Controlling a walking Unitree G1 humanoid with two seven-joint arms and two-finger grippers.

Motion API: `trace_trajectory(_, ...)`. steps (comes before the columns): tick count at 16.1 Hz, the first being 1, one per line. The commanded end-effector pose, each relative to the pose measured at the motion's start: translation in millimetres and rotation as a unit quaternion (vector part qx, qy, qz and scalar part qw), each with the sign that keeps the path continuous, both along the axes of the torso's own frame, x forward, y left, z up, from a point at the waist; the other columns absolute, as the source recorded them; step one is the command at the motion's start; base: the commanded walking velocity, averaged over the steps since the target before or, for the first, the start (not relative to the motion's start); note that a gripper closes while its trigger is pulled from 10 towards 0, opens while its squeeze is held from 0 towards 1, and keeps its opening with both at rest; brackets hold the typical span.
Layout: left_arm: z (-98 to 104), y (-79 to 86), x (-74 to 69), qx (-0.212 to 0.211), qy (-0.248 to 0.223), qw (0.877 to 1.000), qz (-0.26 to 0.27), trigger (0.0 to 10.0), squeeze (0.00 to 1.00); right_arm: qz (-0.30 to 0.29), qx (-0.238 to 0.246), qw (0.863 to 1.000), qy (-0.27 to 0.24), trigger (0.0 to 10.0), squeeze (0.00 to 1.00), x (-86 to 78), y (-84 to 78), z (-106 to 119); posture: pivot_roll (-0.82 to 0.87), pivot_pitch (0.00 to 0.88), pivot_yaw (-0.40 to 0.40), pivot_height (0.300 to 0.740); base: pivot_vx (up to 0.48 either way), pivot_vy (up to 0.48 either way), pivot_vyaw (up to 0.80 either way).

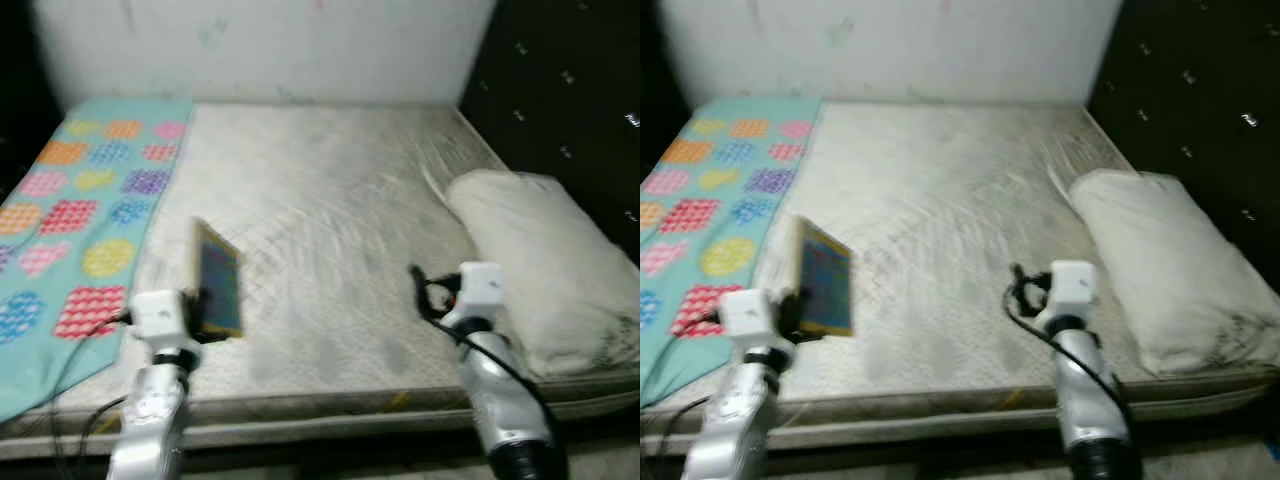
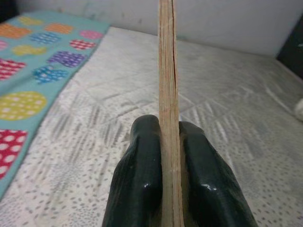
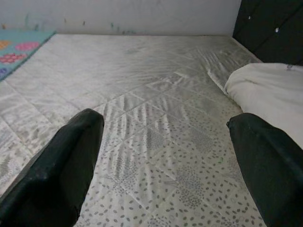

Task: Clean up the room

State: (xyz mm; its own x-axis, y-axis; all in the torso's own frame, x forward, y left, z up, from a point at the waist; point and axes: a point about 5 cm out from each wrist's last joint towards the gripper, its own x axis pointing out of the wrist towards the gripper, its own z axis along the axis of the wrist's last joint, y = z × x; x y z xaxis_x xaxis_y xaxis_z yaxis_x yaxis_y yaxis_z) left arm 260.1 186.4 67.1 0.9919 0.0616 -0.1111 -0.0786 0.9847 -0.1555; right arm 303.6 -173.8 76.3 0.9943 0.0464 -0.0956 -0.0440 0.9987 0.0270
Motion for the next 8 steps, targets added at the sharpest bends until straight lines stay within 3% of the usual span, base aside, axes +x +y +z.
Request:
trace_trajectory(1,10.2,-5.7,4.2,-0.004,-0.027,1.0,-0.005,10.0,0.0,-0.012,-0.006,1.0,-0.004,10.0,0.0,0.6,-8.6,2.8,-0.1,0.0,-0.016,0.74,0.0,0.0,0.0)
trace_trajectory(6,14.4,-9.0,4.0,-0.01,-0.044,0.998,-0.033,10.0,0.0,-0.01,-0.009,1.0,-0.005,10.0,0.0,0.6,-8.3,2.7,-0.1,0.0,-0.016,0.74,0.0,0.0,0.0)
trace_trajectory(8,14.9,-10.2,4.1,-0.012,-0.047,0.998,-0.037,10.0,0.0,-0.01,-0.009,1.0,-0.005,10.0,0.0,0.9,-8.6,2.7,-0.1,0.0,-0.016,0.74,0.249,0.0,0.0)
